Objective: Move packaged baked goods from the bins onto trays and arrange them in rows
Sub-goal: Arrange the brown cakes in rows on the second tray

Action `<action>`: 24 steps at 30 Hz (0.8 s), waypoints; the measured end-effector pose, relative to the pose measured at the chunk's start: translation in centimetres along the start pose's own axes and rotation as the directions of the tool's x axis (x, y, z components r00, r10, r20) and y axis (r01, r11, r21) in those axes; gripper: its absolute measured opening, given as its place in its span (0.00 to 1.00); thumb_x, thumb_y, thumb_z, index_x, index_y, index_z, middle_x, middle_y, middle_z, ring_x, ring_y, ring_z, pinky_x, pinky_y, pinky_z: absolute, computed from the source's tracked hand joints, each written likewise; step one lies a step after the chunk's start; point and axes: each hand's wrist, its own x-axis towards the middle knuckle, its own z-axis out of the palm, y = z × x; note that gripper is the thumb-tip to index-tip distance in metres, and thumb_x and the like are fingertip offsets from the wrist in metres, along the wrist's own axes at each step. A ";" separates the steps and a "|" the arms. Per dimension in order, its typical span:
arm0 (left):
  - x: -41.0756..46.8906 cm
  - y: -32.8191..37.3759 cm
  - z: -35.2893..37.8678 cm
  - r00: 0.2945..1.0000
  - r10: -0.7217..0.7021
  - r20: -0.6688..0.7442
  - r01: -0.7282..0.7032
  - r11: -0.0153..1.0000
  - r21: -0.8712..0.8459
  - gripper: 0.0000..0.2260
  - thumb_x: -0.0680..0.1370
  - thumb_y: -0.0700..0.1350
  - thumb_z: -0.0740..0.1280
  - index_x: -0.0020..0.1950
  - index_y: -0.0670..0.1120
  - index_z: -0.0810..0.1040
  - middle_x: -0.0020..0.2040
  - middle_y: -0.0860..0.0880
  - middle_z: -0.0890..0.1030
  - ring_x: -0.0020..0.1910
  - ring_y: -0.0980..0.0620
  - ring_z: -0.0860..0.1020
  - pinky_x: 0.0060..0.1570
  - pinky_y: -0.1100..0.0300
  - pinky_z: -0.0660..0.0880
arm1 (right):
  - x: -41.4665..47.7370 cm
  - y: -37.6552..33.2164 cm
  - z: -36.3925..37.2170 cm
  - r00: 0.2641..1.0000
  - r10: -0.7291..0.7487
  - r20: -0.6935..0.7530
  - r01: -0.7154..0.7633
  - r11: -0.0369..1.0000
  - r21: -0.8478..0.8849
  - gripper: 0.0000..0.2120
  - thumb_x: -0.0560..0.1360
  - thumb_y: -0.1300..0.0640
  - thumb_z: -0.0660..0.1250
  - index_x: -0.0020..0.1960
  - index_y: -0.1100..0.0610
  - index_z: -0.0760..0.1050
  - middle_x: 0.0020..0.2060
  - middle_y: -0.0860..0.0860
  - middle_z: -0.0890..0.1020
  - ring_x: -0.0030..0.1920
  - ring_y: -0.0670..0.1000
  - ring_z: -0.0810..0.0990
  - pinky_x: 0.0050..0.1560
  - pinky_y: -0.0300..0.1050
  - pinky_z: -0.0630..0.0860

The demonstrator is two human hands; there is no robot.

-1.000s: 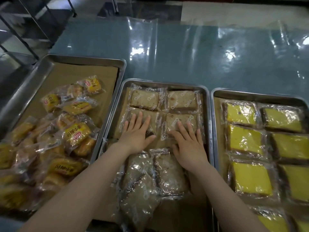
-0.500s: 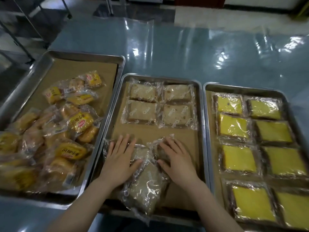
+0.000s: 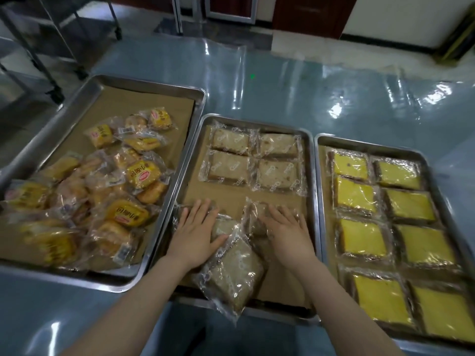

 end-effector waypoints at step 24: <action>0.7 -0.2 -4.3 0.764 -0.645 -0.022 0.296 0.380 -0.876 0.09 0.76 0.47 0.68 0.52 0.48 0.71 0.46 0.48 0.78 0.38 0.53 0.75 0.33 0.61 0.67 | -0.4 -1.1 0.8 0.995 0.076 0.070 -0.077 0.997 0.011 0.32 0.79 0.48 0.59 0.76 0.39 0.45 0.77 0.46 0.43 0.77 0.51 0.44 0.73 0.55 0.47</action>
